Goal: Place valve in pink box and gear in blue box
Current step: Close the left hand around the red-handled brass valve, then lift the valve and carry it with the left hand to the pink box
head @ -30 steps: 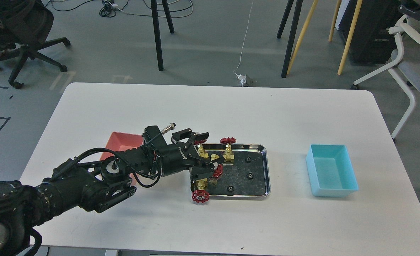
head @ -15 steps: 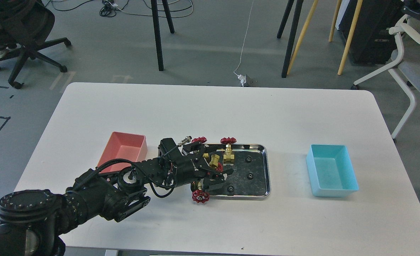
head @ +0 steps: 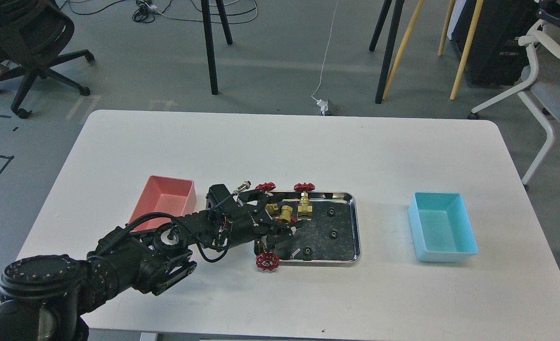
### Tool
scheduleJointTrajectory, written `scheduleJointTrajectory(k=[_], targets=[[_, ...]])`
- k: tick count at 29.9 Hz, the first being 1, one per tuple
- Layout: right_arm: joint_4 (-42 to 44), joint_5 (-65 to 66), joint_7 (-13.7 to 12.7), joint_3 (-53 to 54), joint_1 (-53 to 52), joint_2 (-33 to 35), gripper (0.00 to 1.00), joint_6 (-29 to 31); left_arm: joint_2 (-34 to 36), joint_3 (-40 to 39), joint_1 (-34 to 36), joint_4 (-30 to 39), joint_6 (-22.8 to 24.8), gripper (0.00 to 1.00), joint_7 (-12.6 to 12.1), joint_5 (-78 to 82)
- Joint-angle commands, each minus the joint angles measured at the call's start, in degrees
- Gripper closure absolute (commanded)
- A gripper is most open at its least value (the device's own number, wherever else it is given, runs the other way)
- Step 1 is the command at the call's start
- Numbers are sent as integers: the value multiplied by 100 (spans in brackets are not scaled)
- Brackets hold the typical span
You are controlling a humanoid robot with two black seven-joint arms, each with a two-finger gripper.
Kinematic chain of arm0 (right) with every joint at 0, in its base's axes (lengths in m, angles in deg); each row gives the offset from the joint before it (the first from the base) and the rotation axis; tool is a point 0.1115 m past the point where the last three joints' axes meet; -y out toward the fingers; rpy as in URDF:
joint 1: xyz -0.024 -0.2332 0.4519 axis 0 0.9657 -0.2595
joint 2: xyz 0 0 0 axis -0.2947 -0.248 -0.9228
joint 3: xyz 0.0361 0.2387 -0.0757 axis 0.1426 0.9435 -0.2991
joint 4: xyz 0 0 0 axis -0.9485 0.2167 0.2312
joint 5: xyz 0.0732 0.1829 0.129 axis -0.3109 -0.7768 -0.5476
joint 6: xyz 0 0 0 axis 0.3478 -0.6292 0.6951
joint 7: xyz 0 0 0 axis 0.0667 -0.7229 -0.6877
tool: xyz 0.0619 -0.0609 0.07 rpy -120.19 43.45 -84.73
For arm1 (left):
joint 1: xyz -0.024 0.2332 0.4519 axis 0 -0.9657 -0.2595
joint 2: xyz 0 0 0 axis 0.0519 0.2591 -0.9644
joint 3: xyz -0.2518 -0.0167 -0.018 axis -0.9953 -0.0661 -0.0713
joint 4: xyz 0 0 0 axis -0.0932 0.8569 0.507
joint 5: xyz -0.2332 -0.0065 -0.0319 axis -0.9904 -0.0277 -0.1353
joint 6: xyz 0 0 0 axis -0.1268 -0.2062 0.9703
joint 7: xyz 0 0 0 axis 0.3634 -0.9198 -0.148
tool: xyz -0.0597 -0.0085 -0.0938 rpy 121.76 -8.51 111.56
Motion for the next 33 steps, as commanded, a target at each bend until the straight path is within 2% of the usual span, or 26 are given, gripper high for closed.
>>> scheduleJointTrajectory(k=[1,9,14,21,28,33], targets=[[0,12,0,0,0,0,1,0,8,8,-2,0,-9,26,0,16],[123,29,0,0,26,-9,1,0,61,8,-64,0,-9,50,0,16],[123,64,0,0,26,-9,1,0,61,17,-81,0,-1,72,0,16],[246,135,9,0,35,-26,1,0,35,8,-116,18,-9,89,0,7],[255,135,9,0,43,-26,1,0,61,-1,-90,53,-9,96,0,-2],[325,143,9,-8,52,-44,1,0,122,-19,-46,123,-85,96,0,-318]])
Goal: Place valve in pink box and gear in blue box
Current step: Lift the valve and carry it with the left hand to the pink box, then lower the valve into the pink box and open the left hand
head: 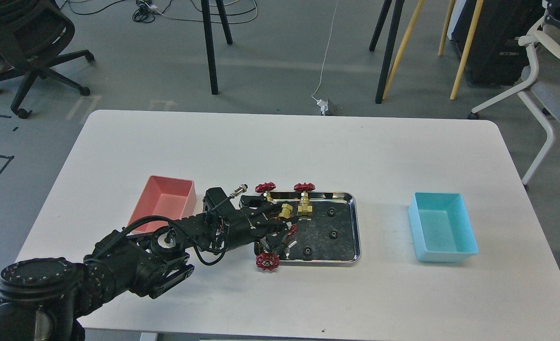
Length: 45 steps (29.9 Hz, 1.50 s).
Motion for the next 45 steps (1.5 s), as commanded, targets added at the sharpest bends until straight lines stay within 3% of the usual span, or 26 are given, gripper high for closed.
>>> scheduleJointTrajectory(k=[1,7,22,26,32,45], targets=[[79,9,1,-9,12,-18,1,0,57,-38,42,87,-64,96,0,-294],[246,246,1,-18,3,-114,1,0,742,-82,130,903,-50,95,0,-857],[589,255,-8,-18,-287,-352,1,0,3326,-267,121,2943,64,95,0,-1060],[598,255,-8,-18,-295,-413,1,0,3783,-258,86,3040,81,94,0,-1165],[650,255,1,-18,-322,-413,1,0,4319,-258,7,2988,476,94,0,-1201],[650,255,1,-18,-401,-466,1,0,4241,-258,-441,2838,433,93,0,-1394]])
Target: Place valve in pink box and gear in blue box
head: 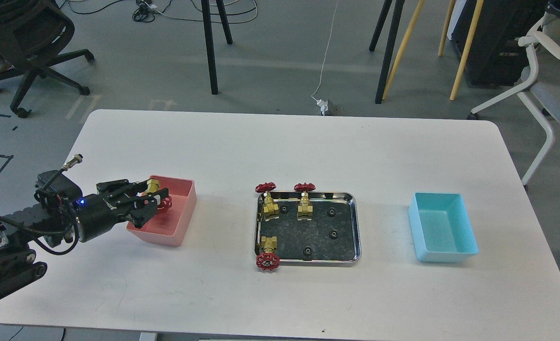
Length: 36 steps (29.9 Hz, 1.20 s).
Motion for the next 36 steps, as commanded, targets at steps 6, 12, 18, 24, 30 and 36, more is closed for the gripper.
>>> scheduleJointTrajectory(k=[6,12,18,24,30,36], targets=[[2,0,0,0,-66,-52,1,0,-88,-8,-29,-106,4,80,0,-257],[2,0,0,0,-66,-87,1,0,-140,-17,-29,-106,-5,46,0,-346],[2,0,0,0,-57,-105,1,0,-210,-17,-56,-97,-119,28,0,-346],[-15,0,0,0,-48,-105,1,0,-219,-17,-38,-88,-120,25,0,-346],[-112,0,0,-210,-57,-96,1,61,-175,-692,32,-18,-67,14,0,-881],[-331,175,9,-702,-66,-96,1,392,-176,-2002,567,-35,880,12,0,-2391]])
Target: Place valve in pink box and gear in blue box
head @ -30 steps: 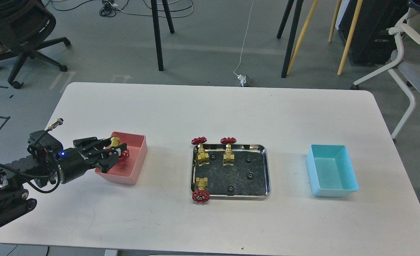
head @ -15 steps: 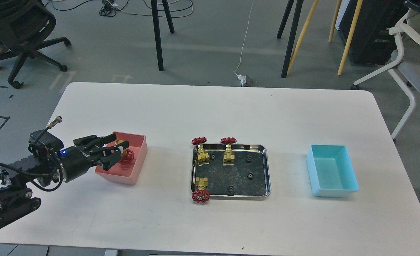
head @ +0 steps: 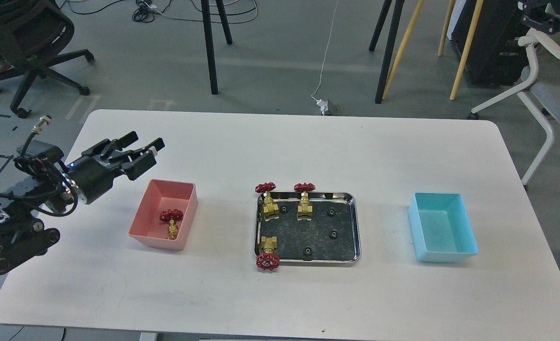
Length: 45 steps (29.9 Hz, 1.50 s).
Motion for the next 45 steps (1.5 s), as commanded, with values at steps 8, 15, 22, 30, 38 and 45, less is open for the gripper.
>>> scheduleJointTrajectory(k=[8,15,22,30,38,45], targets=[[-663,1502,92,-611,119,-27,1,156,10,-1948,1595,-270,2817,9,-1487,-4176],[-1804,2645,171,-1419,329,-36,1,156,10,-2046,2483,-525,2977,8,-2009,-5121],[-2281,4376,408,-2465,576,-571,1,156,-25,-2037,3186,-1079,2994,8,-2000,-5121],[-2264,5510,566,-3124,216,-1238,1,156,27,-2020,3529,-1105,2994,8,-2000,-5112],[-2079,5846,690,-4592,-487,-2460,1,156,168,-2037,3635,-1105,2986,8,-2000,-5121],[-1369,6021,716,-4962,-426,-3111,1,156,194,-2046,3714,-1176,2968,8,-2000,-5121]])
